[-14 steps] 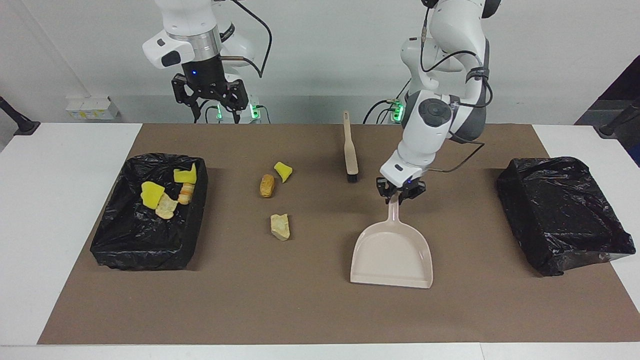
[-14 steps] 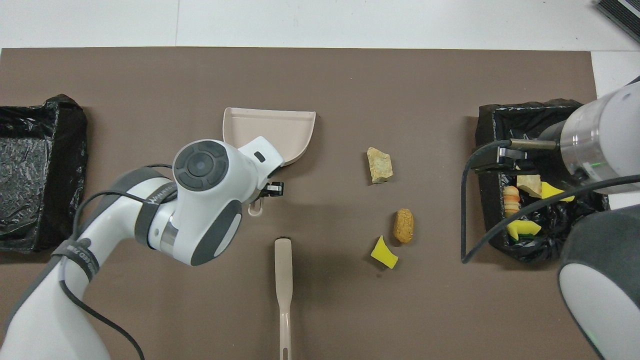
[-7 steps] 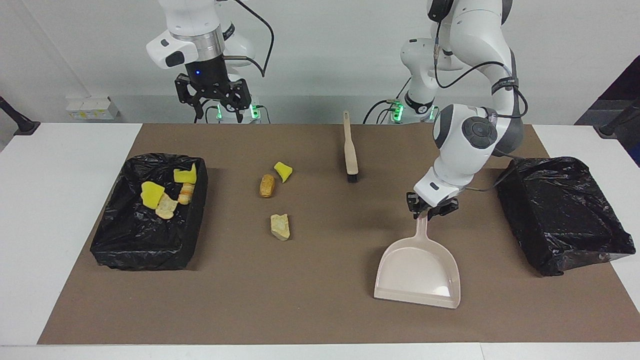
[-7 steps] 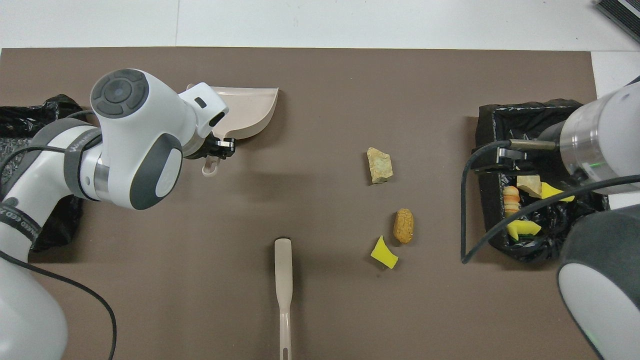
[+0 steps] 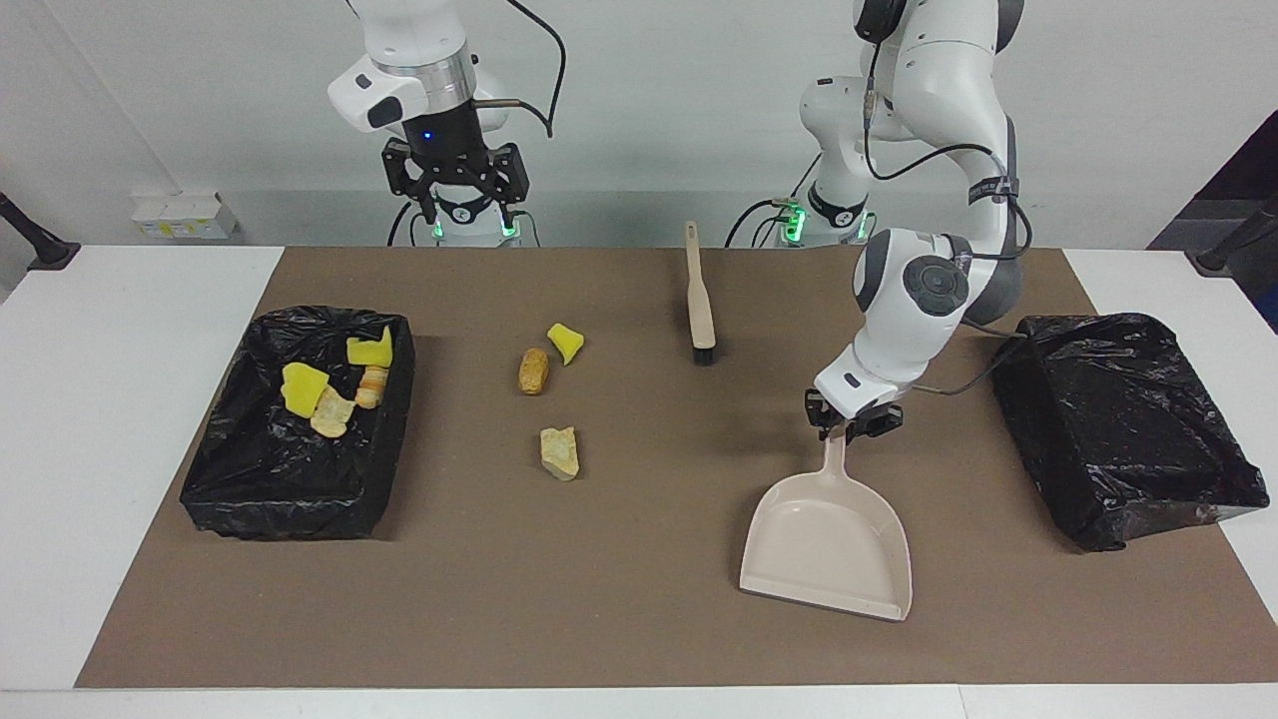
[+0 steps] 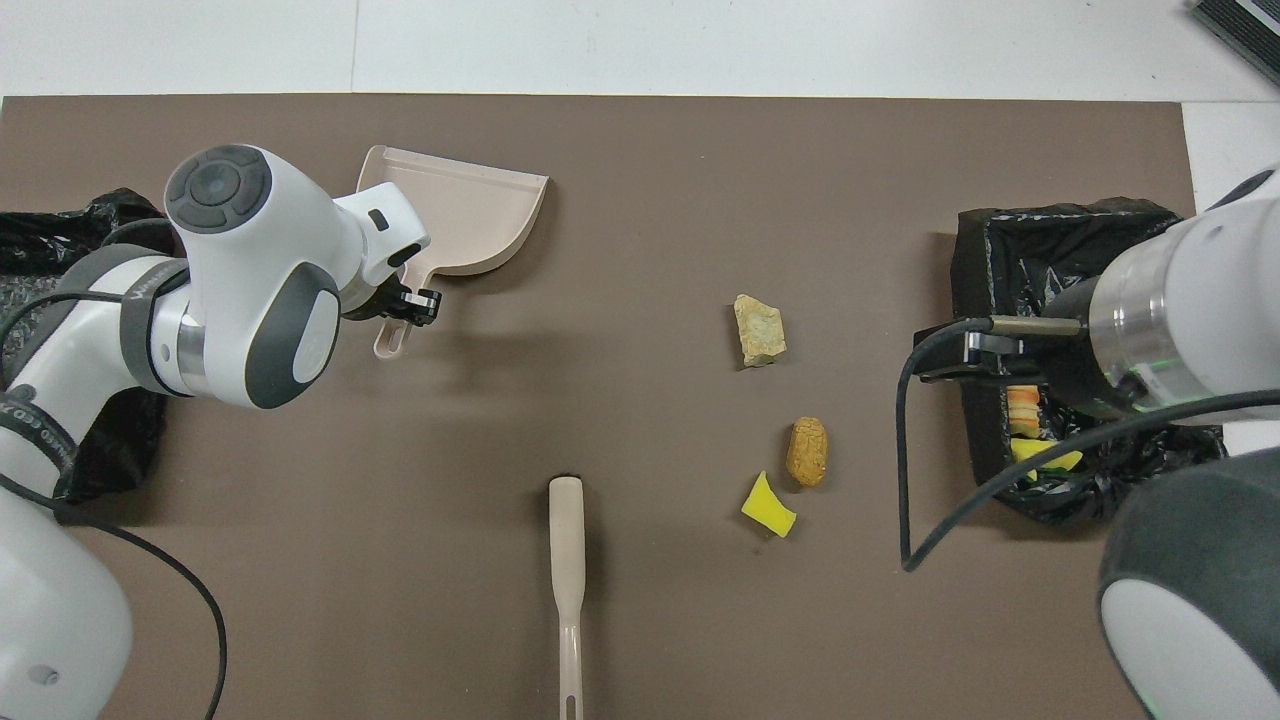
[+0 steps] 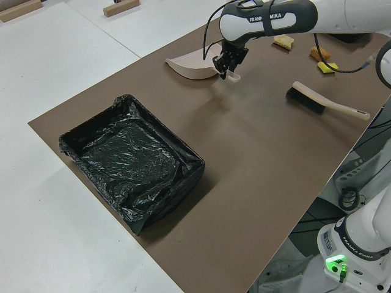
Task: Sweep and dump trash in bin
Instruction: 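Move the dustpan toward the left bin with the left gripper, then reach the right gripper toward the beige brush and grasp its handle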
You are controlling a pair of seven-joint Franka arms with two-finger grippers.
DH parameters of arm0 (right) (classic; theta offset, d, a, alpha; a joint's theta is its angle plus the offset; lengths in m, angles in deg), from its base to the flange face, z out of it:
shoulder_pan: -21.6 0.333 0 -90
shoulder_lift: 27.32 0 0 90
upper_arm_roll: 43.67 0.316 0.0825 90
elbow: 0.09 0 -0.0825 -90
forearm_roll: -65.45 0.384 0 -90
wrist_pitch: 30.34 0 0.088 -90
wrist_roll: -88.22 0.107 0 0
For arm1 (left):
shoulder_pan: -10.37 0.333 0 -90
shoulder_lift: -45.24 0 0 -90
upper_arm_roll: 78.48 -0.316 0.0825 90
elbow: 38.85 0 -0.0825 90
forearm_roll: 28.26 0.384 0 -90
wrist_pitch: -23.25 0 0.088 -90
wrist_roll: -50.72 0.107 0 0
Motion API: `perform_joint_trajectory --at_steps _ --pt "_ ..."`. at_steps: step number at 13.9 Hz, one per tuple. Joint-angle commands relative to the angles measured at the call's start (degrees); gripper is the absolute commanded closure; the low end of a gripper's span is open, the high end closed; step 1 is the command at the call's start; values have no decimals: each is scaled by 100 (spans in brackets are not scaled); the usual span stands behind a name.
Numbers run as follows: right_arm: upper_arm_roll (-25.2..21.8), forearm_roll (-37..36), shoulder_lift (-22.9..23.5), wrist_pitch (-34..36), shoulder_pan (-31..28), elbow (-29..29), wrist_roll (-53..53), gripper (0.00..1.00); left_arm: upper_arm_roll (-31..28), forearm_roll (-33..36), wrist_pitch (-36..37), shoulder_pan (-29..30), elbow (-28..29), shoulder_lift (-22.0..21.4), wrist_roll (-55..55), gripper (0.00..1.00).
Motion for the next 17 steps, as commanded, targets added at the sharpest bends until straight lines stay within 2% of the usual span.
perform_joint_trajectory --at_steps 1,4,5,6,7,9,11,12,13,16,17 --pt "13 309 -418 -125 281 -694 306 0 11 105 -225 6 261 -204 152 76" --pt "13 344 -532 -448 809 -1247 711 0 11 96 -479 15 261 -187 232 73" --pt "13 344 -550 -624 1089 -1475 955 0 11 96 -506 6 261 -178 241 66" --pt "13 344 -558 -817 1379 -1660 1306 0 11 96 -497 -3 261 -178 241 51" --pt "13 344 -559 -958 1608 -1819 1561 0 20 96 -497 -3 261 -178 249 44" --pt "13 344 -559 -1371 2082 -2292 1896 0 20 96 -524 -3 261 -178 250 48" --pt "13 344 -559 -1941 2557 -2794 2431 0 28 96 -541 -12 261 -178 241 58" --pt "22 353 -550 -2075 2707 -2979 2530 0 29 96 -550 -12 269 -178 241 74" --pt "13 544 -611 -2146 2804 -3146 2505 0 29 96 -541 -12 278 -187 258 100" --pt "22 880 -927 -2462 2884 -3682 2469 0 20 96 -515 50 226 -178 554 100" --pt "22 880 -788 -2672 3163 -3753 2530 0 20 70 -541 76 191 -178 757 100"
